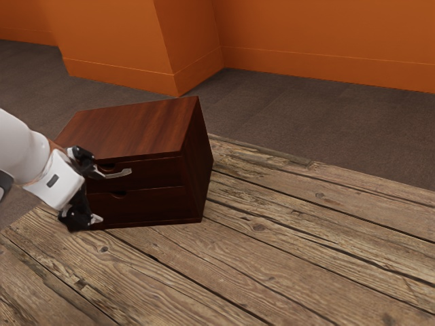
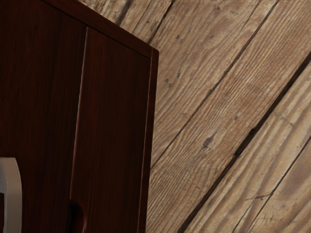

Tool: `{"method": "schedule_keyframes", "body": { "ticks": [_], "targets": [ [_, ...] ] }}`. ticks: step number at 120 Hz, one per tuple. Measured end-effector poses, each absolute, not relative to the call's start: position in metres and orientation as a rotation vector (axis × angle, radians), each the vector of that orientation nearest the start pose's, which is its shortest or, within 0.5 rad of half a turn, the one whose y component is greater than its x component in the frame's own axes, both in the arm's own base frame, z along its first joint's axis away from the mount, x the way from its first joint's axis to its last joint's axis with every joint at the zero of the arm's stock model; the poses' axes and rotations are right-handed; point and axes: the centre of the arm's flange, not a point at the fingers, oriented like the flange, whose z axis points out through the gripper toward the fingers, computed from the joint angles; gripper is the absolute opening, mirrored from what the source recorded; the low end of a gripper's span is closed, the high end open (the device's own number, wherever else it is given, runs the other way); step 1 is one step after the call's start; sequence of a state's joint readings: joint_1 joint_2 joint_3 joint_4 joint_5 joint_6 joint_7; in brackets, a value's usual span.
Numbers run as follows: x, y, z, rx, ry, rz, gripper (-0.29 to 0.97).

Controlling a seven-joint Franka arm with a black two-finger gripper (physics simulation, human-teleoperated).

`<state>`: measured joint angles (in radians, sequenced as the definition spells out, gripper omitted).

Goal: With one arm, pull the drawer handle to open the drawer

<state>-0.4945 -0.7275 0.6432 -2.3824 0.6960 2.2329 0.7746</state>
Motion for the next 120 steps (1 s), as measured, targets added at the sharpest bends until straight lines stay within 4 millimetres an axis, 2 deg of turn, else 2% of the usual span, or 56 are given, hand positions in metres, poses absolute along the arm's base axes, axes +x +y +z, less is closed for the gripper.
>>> {"method": "schedule_keyframes", "body": {
  "ticks": [23,44,59,86,99,120],
  "targets": [
    [0.415,0.161,0.551,-2.363,1.273,-0.513,0.68],
    [0.421,0.169,0.556,-2.306,1.282,-0.53,0.68],
    [0.424,0.183,0.547,-2.283,1.272,-0.516,0.68],
    [0.432,0.179,0.542,-2.249,1.294,-0.526,0.68],
    [0.435,0.184,0.531,-2.265,1.299,-0.535,0.68],
    [0.437,0.188,0.525,-2.265,1.3,-0.545,0.68]
  ]
}}
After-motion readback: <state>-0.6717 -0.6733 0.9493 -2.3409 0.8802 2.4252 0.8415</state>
